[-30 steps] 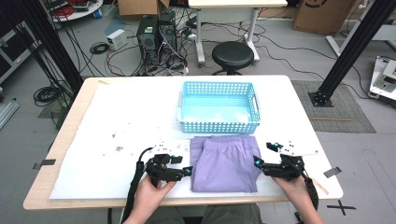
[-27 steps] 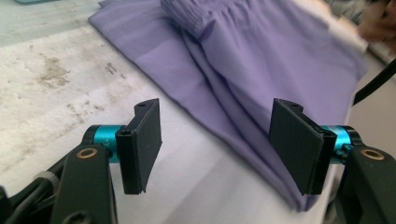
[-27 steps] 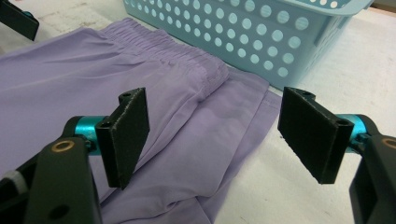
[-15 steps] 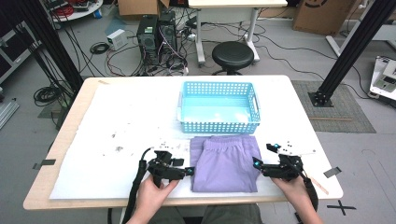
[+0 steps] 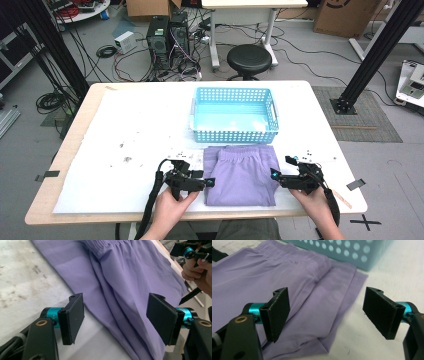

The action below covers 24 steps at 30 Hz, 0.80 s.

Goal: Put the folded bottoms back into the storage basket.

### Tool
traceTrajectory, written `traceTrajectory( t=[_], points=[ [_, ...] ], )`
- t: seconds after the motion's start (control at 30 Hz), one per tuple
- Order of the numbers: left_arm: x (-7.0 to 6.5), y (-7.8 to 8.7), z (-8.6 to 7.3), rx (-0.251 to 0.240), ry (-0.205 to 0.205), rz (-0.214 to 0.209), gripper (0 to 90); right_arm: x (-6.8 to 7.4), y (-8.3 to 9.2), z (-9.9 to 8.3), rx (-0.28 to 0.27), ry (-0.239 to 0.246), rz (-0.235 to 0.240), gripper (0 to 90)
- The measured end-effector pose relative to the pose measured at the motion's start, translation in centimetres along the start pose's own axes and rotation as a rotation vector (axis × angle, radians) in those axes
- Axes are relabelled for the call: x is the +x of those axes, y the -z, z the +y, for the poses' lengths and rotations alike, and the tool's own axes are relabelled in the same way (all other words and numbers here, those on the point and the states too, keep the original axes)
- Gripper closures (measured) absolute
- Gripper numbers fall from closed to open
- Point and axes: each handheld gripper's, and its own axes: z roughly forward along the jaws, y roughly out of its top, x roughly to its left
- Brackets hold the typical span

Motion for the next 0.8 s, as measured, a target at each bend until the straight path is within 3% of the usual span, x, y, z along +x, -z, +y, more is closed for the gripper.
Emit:
traceTrajectory(
  t=[0.13,0.3,0.43,0.57,0.8],
  points=[
    [-0.5,-0.4,0.0,-0.005,-0.013,0.014,30.4,-0.6,-0.4,-0.3,0.046,-0.087,0.037,21.2],
    [-0.8,-0.6,-0.1,-0.006,-0.032,0.029,30.5,-0.5,-1.4,-0.4,0.150,-0.193,0.071,21.0],
    [-0.7,-0.7,0.0,-0.006,-0.028,0.023,30.5,-0.3,-1.6,-0.4,0.151,-0.256,0.096,19.0],
    [-0.8,-0.7,-0.1,-0.007,-0.035,0.027,30.5,0.3,-1.8,-0.2,0.165,-0.271,0.144,19.0],
    [-1.2,-0.9,-0.1,-0.007,-0.055,0.059,33.0,1.8,-2.2,-0.1,0.173,-0.219,0.080,17.2]
  ],
)
